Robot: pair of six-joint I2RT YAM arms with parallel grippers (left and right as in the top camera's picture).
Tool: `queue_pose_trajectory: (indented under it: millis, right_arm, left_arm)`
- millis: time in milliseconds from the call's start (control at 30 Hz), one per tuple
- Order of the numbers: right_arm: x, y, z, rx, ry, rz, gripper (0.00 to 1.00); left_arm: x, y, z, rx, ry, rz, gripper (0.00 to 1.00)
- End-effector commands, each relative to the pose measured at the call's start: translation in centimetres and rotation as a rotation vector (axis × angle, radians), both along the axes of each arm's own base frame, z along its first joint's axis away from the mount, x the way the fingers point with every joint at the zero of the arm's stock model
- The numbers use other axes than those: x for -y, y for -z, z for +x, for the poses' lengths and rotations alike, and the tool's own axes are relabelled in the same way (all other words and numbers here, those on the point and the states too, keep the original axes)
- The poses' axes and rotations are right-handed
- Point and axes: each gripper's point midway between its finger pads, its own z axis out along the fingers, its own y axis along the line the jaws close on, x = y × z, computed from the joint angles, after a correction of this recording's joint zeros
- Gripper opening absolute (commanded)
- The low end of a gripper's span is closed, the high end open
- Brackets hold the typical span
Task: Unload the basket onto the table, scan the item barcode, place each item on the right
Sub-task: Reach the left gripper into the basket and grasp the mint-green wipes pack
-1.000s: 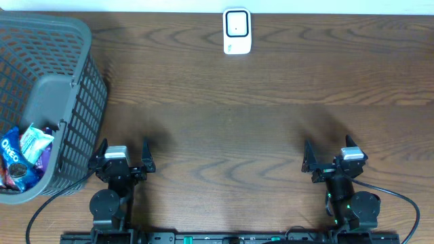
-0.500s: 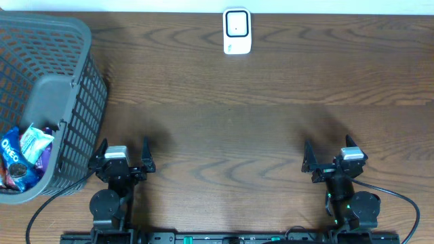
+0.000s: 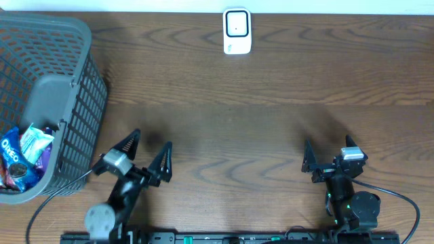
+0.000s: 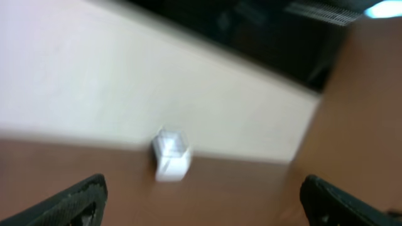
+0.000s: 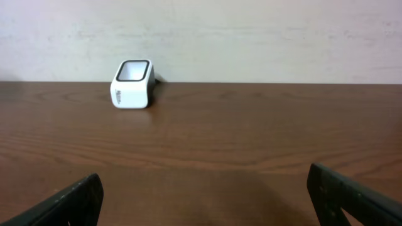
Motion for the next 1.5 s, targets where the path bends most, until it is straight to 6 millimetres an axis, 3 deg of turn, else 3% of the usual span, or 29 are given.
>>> queue_pose_trajectory:
  millis: [0,133,233,400,567,733,867,1000,1167,1400,1467]
  right_arm:
    - [0.0,0.1,0.0,-0.002,0.002,0.013,0.99]
    - [0.0,0.1,0.0,-0.002,0.002,0.013,0.99]
    - [0.0,0.1,0.0,-0.002,0.002,0.013,0.99]
    - [0.0,0.1,0.0,-0.002,0.002,0.013,0.99]
    - [0.0,0.1,0.0,-0.002,0.002,0.013,0.99]
    - [0.0,0.1,0.0,-0.002,0.002,0.013,0.99]
    - [0.0,0.1,0.0,-0.002,0.002,0.013,0.99]
    - [0.0,0.1,0.0,-0.002,0.002,0.013,0.99]
    - [0.0,0.1,0.0,-0.002,0.002,0.013,0.99]
    - [0.0,0.1,0.0,-0.002,0.002,0.013,0.99]
    - [0.0,0.1,0.0,-0.002,0.002,0.013,0.99]
  left_arm:
    - [1.2,-5.6,-2.7,0.167,0.102,-0.052,0.98]
    - [0.0,-11.3,-4.1,0.292,0.014,-0.024,0.98]
    - [-1.0,-14.6,-3.6,0.272,-0.082,0.037,0.98]
    - [-5.7,-16.0,1.0,-0.111,-0.373,0.172,0.98]
    - [-6.7,-19.1,5.4,-0.333,-0.409,0.391,0.98]
    - [-11.6,-21.8,10.0,-0.598,-0.589,0.432,0.98]
    - [-15.3,-23.0,11.5,-0.7,-0.656,0.408,0.98]
    - [-20.1,-20.6,11.4,-0.845,-0.739,0.359,0.98]
    - [-25.5,-14.8,8.2,-1.139,-0.838,0.296,0.98]
    - [-30.0,-8.4,6.3,-1.41,-0.896,0.13,0.98]
    - [-30.0,-7.0,6.6,-1.451,-0.869,0.084,0.98]
